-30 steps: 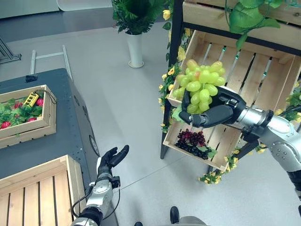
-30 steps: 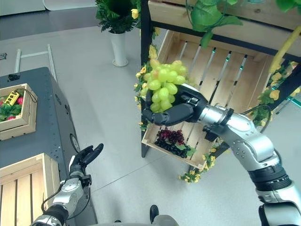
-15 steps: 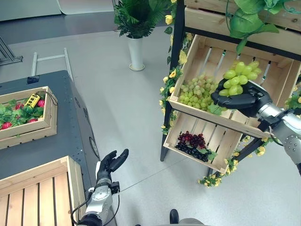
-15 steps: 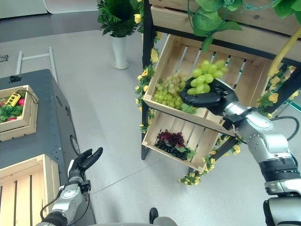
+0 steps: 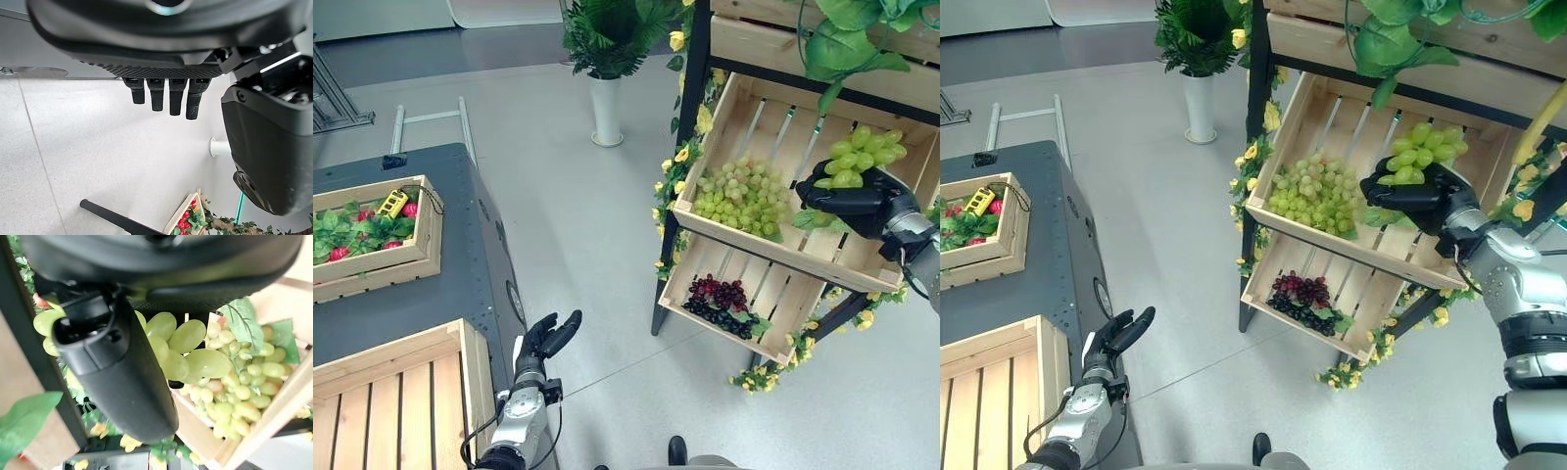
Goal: Pick up the fruits from the basket on one side to the basket on the other side
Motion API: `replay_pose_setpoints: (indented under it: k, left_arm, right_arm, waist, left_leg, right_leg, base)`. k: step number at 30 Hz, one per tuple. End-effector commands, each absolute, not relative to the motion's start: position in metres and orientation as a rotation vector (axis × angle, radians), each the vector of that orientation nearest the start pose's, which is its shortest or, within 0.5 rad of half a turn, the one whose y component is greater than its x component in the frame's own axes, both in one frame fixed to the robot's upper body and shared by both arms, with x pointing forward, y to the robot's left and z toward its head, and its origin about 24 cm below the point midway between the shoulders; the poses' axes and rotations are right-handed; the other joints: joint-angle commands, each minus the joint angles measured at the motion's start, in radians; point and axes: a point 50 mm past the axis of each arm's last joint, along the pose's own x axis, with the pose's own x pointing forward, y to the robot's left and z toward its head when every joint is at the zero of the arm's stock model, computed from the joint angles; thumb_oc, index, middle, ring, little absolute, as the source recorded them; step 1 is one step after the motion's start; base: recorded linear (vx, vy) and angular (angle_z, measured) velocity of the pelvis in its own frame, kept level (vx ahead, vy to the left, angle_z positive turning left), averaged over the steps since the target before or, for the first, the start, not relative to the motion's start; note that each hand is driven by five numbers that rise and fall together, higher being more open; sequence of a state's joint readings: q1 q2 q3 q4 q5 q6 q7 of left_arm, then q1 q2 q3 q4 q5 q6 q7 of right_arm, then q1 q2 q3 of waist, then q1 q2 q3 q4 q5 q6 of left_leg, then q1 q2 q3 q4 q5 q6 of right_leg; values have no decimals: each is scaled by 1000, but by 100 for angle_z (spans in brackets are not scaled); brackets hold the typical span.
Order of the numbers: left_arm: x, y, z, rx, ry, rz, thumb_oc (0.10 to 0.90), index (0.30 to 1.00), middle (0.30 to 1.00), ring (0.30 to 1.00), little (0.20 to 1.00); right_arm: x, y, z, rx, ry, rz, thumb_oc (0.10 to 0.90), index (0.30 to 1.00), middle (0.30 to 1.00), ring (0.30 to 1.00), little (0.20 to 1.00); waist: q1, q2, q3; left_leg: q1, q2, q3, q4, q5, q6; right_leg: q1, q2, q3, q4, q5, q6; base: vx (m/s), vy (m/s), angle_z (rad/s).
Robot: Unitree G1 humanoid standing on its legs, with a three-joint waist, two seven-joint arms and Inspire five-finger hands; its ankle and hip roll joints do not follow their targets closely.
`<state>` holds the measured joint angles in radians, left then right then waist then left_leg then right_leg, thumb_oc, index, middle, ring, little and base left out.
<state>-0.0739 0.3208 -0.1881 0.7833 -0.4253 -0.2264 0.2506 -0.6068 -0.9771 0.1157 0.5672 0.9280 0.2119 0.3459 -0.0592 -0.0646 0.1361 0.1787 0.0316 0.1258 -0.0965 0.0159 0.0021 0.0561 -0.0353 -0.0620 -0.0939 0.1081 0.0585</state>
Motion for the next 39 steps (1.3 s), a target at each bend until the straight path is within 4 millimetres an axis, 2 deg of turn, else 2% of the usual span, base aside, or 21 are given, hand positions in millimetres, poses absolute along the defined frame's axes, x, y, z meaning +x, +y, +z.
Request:
replay_pose_setpoints:
  k: [1,6,9,13,20,21,22,32,38,39]
  left_arm:
    - [245,241,-43,100,280,292,800,900,900,900,900]
    - [248,241,-40,106,269,289,800,900,900,900,900]
    - [250,240,-38,118,259,282,800,900,900,900,900]
    - [253,238,-35,125,249,270,800,900,900,900,900]
    - [254,234,-36,117,247,253,800,900,900,900,900]
    - [254,234,-36,119,251,247,800,900,900,900,900]
    - [253,234,-37,119,253,245,800,900,900,900,900]
    - [252,234,-38,124,258,235,800,900,900,900,900]
    - [253,231,-38,128,256,219,800,900,900,900,900]
    - [253,231,-37,129,254,216,800,900,900,900,900]
  right_arm:
    - [328,-360,265,-36,-181,-23,400,300,300,300,300]
    - [325,-378,253,-24,-87,-84,400,300,300,300,300]
    - [324,-382,247,-13,-47,-90,400,300,300,300,300]
    - [329,-380,235,-52,30,-77,400,300,300,300,300]
    - [336,-374,230,-107,103,-44,400,300,300,300,300]
    - [337,-374,228,-121,127,-41,656,684,684,684,684]
    - [338,-373,227,-127,137,-42,800,900,900,900,900]
    - [342,-370,229,-101,135,-55,800,900,900,900,900]
    - [347,-363,233,-146,125,-56,800,900,900,900,900]
    - [346,-364,234,-203,130,-71,800,900,900,900,900]
  waist:
    - [46,-26,-97]
    - [51,-25,-89]
    - [56,-24,-86]
    - [63,-22,-82]
    - [73,-19,-82]
    - [76,-18,-83]
    - [78,-18,-83]
    - [83,-16,-82]
    - [83,-15,-81]
    - [82,-15,-81]
  left_leg:
    - [2,-45,-50,22,-144,5]
    - [2,-44,-50,20,-141,7]
    - [1,-44,-52,20,-140,8]
    - [1,-44,-54,20,-138,8]
    - [3,-43,-59,18,-136,6]
    - [3,-43,-60,17,-135,6]
    - [3,-43,-60,18,-135,6]
    - [1,-40,-59,16,-131,4]
    - [1,-40,-57,16,-131,4]
    - [0,-40,-55,17,-131,4]
  right_leg:
    - [98,4,-8,21,-144,12]
    - [97,4,-10,21,-143,11]
    - [98,2,-12,21,-143,11]
    - [98,1,-15,21,-143,9]
    - [103,1,-21,18,-145,5]
    - [104,1,-24,19,-146,4]
    - [104,0,-24,20,-147,4]
    - [104,0,-28,18,-148,2]
    - [104,-1,-28,19,-148,2]
    - [103,-1,-27,20,-148,2]
  base:
    - [0,0,0]
    - [0,0,0]
    - [-4,-1,2]
    - [0,0,0]
    - [0,0,0]
    - [0,0,0]
    - [-7,-7,3]
    - [0,0,0]
    - [0,0,0]
    - [0,0,0]
